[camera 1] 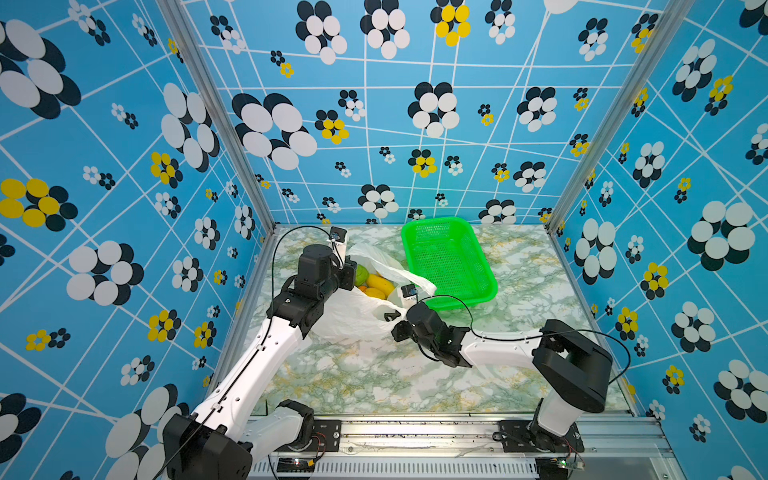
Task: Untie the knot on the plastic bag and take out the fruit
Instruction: 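Reach the right gripper into the bag mouth toward the fruit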
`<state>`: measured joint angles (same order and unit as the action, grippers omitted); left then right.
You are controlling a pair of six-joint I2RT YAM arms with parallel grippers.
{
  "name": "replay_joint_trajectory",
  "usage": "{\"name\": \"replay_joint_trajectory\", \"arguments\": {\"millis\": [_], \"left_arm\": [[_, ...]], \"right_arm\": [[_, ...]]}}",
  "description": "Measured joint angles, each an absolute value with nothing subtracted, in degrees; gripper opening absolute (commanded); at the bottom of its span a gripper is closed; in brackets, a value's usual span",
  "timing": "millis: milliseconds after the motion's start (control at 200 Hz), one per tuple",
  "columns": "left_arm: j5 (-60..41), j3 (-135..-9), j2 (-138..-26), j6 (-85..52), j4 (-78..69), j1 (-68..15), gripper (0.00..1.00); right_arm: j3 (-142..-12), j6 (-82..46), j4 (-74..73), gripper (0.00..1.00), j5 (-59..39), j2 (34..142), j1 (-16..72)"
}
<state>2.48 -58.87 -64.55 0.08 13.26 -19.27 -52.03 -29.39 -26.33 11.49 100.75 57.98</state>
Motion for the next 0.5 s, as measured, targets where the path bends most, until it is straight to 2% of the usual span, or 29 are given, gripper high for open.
{"name": "replay_joint_trajectory", "arguments": {"millis": [100,155,395,500], "left_arm": [[2.3,-58.9,-64.6,0.2,13.3,-19.3,0.00],[2.3,-58.9,-64.6,0.3,13.3,-19.3,0.00],[2.5,-59.2,-65.5,1.5,12.4,-19.3,0.00],[3.0,-61.7,-68.0,2.2,12.3,-19.3,0.00]], "right_arm": [[-58.5,-28.9,-25.8,0.61,8.5,105.3,59.3],[-63.0,-29.0,-24.1,0.63,8.0,108.0,59.9],[-71.2,-33.4,-19.6,0.52,8.2,117.1,60.9],[-78.3,-35.6,-16.0,0.45,7.0,124.6,62.3]]}}
